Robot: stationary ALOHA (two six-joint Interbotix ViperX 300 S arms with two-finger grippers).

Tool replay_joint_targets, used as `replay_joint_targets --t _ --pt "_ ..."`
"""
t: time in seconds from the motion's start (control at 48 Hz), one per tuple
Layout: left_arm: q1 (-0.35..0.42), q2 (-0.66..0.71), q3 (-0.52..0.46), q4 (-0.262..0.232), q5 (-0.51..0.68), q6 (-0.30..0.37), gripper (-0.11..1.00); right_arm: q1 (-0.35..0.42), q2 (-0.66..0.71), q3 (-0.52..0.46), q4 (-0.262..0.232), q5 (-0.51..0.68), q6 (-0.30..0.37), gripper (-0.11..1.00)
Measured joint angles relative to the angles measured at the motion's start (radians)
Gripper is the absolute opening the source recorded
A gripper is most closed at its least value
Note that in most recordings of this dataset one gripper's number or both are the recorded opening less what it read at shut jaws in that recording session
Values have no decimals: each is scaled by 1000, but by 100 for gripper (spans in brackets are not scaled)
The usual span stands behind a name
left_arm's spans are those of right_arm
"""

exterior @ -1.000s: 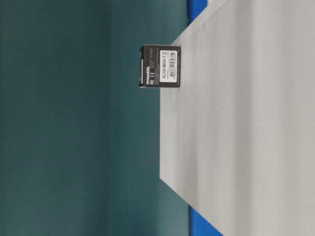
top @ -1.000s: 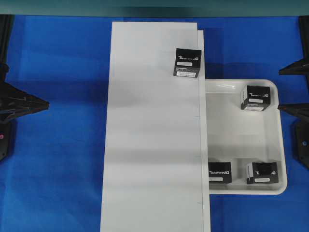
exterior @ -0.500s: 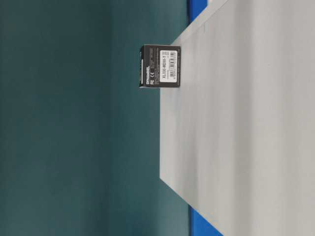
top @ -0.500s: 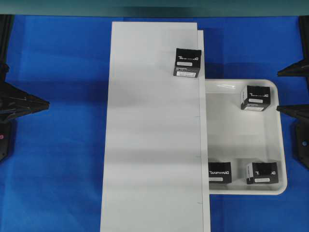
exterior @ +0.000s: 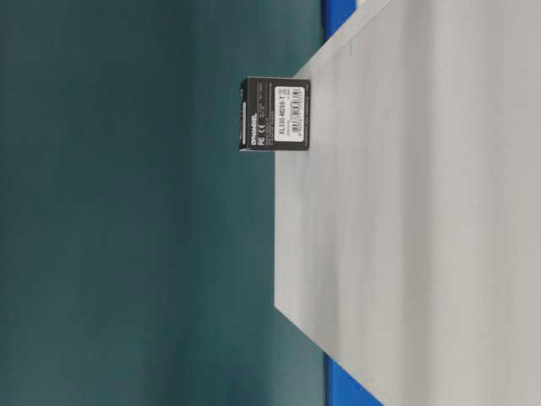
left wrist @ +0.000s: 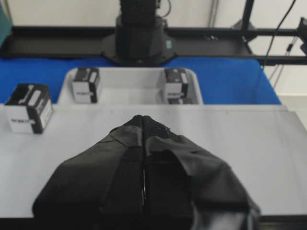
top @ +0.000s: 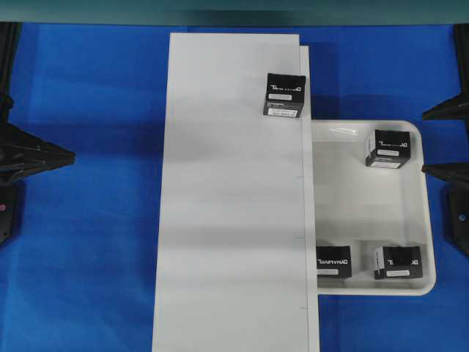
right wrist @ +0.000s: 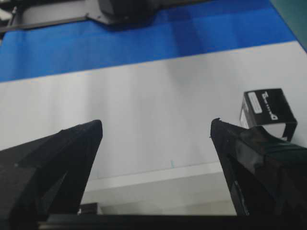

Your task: Place the box from the white plastic tray onto the white base.

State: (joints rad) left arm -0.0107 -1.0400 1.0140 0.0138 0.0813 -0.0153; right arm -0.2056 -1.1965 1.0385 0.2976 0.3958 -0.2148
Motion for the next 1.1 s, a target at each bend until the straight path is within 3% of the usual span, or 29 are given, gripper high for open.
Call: replay_joint_targets --t 0.604,0.917,1.104 --pt "34 -3 0 0 -55 17 -7 -5 -55 54 -15 2 5 98" --pt "34 -2 -2 2 -74 5 -7 -6 -124 101 -15 3 95 98" --pt "29 0 -2 2 -74 -5 -7 -6 -127 106 -15 5 94 98"
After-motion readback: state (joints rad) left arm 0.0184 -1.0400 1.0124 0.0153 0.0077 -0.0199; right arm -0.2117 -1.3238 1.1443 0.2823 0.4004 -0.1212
